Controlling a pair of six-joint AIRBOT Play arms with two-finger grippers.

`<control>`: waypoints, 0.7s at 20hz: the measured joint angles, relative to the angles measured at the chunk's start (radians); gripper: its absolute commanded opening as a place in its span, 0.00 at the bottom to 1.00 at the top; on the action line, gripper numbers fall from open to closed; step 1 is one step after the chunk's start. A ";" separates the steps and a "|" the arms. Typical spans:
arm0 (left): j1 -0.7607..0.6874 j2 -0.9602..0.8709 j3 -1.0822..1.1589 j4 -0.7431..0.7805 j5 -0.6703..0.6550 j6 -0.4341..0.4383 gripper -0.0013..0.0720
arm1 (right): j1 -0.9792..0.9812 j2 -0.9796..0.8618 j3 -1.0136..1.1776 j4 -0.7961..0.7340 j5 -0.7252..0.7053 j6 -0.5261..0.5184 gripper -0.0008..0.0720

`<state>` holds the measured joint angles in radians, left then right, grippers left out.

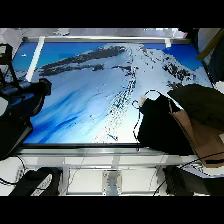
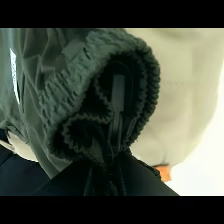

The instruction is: Fold the clothes and pants, and hang the long-sleeved shirts on hangers.

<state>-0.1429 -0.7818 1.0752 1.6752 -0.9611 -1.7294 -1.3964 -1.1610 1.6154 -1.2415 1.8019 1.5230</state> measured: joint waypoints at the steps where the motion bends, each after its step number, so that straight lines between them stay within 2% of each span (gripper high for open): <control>1: 0.000 0.000 0.000 0.000 0.000 0.000 0.96 | -0.010 0.013 -0.019 -0.003 -0.002 0.001 0.06; 2: 0.000 0.000 0.000 0.000 0.000 0.000 0.96 | -0.017 0.021 -0.032 -0.007 -0.005 0.002 0.11; 3: 0.000 0.000 0.000 0.000 0.000 0.000 0.96 | -0.023 0.029 -0.042 -0.013 -0.004 0.004 0.42; 4: 0.000 0.000 0.000 0.000 0.000 0.000 0.96 | -0.026 0.034 -0.049 -0.019 0.000 0.006 0.67; 5: 0.000 0.000 0.000 0.000 0.000 0.000 0.96 | -0.029 0.037 -0.054 -0.014 0.007 0.010 0.67; 9: 0.000 0.000 0.000 0.000 0.000 0.000 0.96 | -0.034 0.046 -0.048 0.147 0.024 0.047 0.65; 10: 0.000 0.000 0.000 0.000 0.000 0.000 0.96 | -0.034 0.048 -0.040 0.216 0.021 0.053 0.52; 11: 0.000 0.000 0.000 0.000 0.000 0.000 0.96 | -0.032 0.053 -0.034 0.303 0.011 0.056 0.32; 12: 0.000 0.000 0.000 0.000 0.000 0.000 0.96 | -0.018 0.060 -0.030 0.410 -0.005 0.055 0.05; 14: 0.000 0.000 0.000 0.000 0.000 0.000 0.96 | 0.061 0.072 -0.023 0.636 -0.036 0.008 0.05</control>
<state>-0.1429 -0.7818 1.0752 1.6749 -0.9611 -1.7294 -1.3350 -1.0889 1.5921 -0.6056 1.7657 1.5307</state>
